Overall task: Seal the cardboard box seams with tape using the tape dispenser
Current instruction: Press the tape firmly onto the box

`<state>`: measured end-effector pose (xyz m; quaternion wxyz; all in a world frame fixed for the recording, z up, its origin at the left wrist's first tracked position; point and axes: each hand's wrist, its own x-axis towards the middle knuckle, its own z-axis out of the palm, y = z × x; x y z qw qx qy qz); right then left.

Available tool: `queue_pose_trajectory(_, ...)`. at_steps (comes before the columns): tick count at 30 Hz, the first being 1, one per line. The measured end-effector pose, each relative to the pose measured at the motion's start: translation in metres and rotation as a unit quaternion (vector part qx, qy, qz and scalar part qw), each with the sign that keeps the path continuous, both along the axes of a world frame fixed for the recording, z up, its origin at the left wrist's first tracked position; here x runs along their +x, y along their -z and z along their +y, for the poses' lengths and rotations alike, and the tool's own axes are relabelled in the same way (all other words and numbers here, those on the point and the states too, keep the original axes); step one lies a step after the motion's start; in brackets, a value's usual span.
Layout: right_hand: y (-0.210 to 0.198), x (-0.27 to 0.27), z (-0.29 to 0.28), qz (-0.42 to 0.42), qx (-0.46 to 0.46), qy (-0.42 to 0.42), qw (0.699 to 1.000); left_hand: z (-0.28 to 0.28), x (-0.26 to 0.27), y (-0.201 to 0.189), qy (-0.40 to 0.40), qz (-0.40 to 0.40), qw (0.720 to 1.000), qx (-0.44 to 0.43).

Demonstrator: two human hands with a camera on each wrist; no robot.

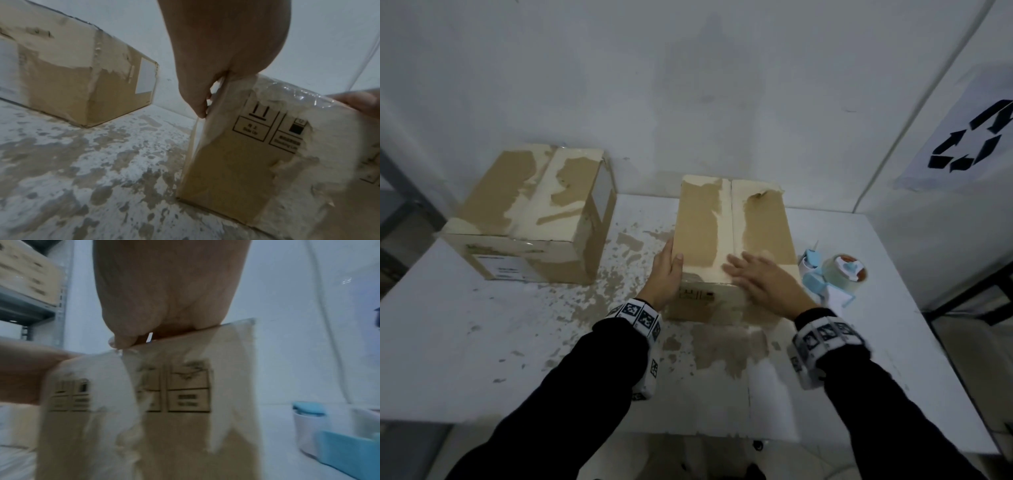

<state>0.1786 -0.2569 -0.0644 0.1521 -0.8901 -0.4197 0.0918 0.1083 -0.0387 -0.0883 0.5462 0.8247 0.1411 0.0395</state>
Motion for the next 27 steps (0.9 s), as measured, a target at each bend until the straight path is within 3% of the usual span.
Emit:
queue_pose_trajectory(4,0.001,0.006,-0.011,0.048,0.074,0.091,0.992,-0.004,-0.002,-0.004,-0.009,0.005,1.000,-0.008)
queue_pose_trajectory(7,0.006,-0.009,0.013,0.008,0.134,0.215,0.967,-0.002,0.001,0.003,-0.012,-0.010,1.000,-0.014)
queue_pose_trajectory(9,0.011,-0.018,0.027,-0.054,0.118,0.257,0.958,-0.001,0.002,0.007,-0.013,-0.010,1.000,-0.019)
queue_pose_trajectory(11,0.013,-0.019,0.031,-0.087,0.112,0.245,0.959,-0.001,0.002,0.007,-0.013,-0.009,1.000,-0.016)
queue_pose_trajectory(15,0.011,-0.003,0.004,-0.017,0.167,0.160,0.973,0.000,0.001,0.005,-0.004,-0.015,1.000,-0.015)
queue_pose_trajectory(18,0.009,0.003,-0.026,-0.062,0.092,0.127,0.986,0.000,0.000,0.004,-0.003,-0.007,1.000,-0.019)
queue_pose_trajectory(20,0.009,0.004,-0.041,-0.084,0.042,0.150,0.984,0.000,0.000,0.005,-0.004,-0.003,1.000,-0.021)
queue_pose_trajectory(25,0.017,-0.012,-0.041,0.087,0.184,0.273,0.940,0.002,0.003,0.010,-0.003,-0.006,1.000,-0.026)
queue_pose_trajectory(27,0.013,-0.015,-0.037,0.113,0.208,0.291,0.927,0.003,0.003,0.012,0.001,-0.012,1.000,-0.021)
